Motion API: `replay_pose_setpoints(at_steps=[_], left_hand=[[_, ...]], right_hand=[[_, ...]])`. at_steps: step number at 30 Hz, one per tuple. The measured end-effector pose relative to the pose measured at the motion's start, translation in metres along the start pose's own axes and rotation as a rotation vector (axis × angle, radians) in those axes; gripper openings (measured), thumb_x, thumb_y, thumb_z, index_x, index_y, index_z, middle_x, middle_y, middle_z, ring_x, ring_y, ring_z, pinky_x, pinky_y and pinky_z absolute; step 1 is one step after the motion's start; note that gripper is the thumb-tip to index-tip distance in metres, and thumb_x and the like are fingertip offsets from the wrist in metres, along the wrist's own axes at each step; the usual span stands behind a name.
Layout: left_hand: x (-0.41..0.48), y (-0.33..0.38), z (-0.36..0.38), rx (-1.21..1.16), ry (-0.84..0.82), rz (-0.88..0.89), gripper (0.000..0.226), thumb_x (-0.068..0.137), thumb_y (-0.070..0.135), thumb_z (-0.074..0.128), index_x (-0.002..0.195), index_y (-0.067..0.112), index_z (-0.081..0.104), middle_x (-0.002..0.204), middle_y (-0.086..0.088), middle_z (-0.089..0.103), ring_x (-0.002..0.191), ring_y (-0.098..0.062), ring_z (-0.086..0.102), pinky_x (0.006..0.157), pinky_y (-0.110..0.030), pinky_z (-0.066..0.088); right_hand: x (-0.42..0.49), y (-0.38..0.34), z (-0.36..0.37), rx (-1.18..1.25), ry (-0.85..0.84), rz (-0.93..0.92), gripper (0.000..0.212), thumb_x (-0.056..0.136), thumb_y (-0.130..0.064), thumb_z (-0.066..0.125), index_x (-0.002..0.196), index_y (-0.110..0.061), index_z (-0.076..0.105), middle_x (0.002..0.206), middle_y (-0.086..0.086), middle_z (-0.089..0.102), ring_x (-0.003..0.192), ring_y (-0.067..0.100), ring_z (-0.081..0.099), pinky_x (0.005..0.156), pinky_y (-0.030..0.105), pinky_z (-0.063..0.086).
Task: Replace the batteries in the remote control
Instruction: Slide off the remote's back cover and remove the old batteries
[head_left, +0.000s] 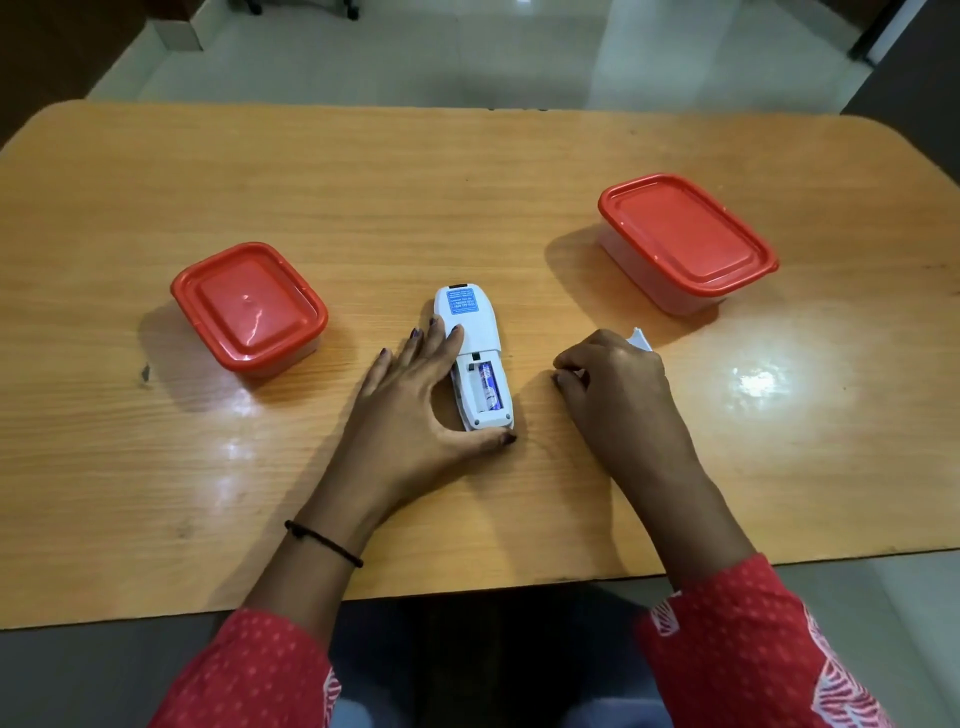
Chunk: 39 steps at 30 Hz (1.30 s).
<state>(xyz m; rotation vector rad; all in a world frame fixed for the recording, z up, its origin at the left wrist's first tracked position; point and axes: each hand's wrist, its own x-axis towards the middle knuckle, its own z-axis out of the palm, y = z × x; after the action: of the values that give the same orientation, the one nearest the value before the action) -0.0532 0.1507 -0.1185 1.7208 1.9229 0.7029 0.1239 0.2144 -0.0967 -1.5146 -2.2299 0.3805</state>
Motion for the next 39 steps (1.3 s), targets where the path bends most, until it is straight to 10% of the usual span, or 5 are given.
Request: replay_pose_setpoints(at_steps=[10,21,39], left_hand=[[0.001,0.0,0.002,0.022,0.023,0.022,0.112,0.052,0.082,0.043,0.149,0.035,0.014,0.159,0.014,0.004,0.145,0.001,0.002,0.118,-0.025,-0.003],[0.002,0.002,0.002,-0.025,0.038,0.011,0.109,0.051,0.074,0.042,0.148,0.031,0.021,0.159,0.011,0.011,0.145,-0.001,0.006,0.118,-0.028,-0.006],[0.003,0.004,0.001,-0.04,0.05,-0.002,0.097,0.067,0.048,0.076,0.147,0.031,0.024,0.159,0.01,0.014,0.146,-0.004,0.006,0.118,-0.03,-0.007]], right_hand=[[-0.001,-0.029,0.013,0.103,-0.023,-0.155,0.028,0.086,-0.031,0.052,0.107,-0.026,0.07,0.096,-0.004,0.067,0.097,0.023,0.052,0.081,0.044,0.038],[0.004,-0.045,0.018,-0.13,-0.06,-0.182,0.026,0.091,-0.026,0.045,0.093,-0.008,0.064,0.091,0.007,0.061,0.094,0.028,0.047,0.073,0.043,0.043],[0.012,-0.058,0.013,-0.009,-0.29,-0.086,0.026,0.086,0.005,0.034,0.108,-0.002,0.047,0.111,0.013,0.048,0.1,0.024,0.037,0.065,0.021,0.015]])
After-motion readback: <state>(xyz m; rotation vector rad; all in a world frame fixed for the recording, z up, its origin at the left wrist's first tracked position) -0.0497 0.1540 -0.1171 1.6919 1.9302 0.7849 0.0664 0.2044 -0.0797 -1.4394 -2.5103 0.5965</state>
